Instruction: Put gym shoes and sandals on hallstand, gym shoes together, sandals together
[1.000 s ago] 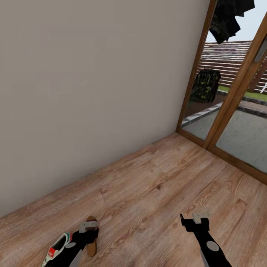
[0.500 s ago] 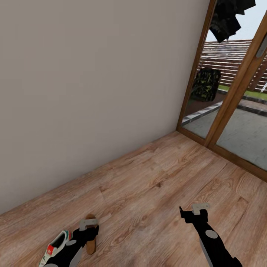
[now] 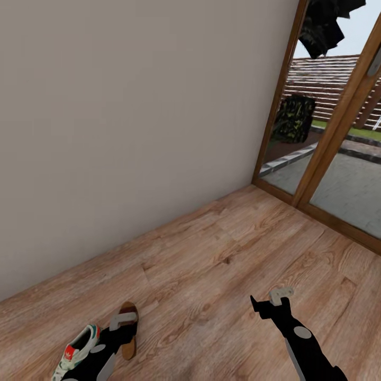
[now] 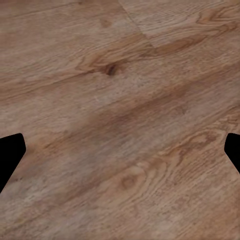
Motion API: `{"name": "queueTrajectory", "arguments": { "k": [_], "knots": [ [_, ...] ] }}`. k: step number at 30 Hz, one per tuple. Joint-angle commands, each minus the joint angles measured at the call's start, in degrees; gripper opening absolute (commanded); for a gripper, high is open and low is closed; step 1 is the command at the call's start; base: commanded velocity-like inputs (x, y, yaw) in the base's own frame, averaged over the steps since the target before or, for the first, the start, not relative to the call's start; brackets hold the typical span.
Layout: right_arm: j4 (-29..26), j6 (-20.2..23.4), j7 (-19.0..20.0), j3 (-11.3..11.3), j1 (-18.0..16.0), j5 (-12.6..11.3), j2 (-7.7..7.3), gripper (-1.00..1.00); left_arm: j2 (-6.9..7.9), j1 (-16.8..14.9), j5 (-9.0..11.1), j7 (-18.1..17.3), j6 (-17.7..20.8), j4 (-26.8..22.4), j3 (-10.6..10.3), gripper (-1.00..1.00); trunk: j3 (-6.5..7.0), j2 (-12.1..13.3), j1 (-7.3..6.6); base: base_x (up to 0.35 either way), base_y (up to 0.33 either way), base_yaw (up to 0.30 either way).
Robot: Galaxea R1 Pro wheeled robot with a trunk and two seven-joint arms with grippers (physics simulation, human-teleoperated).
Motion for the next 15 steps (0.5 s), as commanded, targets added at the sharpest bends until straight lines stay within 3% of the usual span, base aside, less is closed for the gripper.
{"name": "queueTrajectory", "arguments": {
  "k": [1,15],
  "knots": [
    [-0.1,0.3,0.4,-0.2,0.0,0.6,0.03,1.00,-0.02,0.0,-0.5,0.2,-0.6,0.0,0.8,1.00,-0.23,-0.4,0.21,0.000,0.000,0.000],
    [-0.9,0.4,0.5,-0.2,0.0,0.6,0.10,1.00,-0.01,0.0,-0.5,0.9,-2.1,0.2,1.5,1.00,-2.74,-6.0,3.29,0.000,0.000,0.000]
  ]
}}
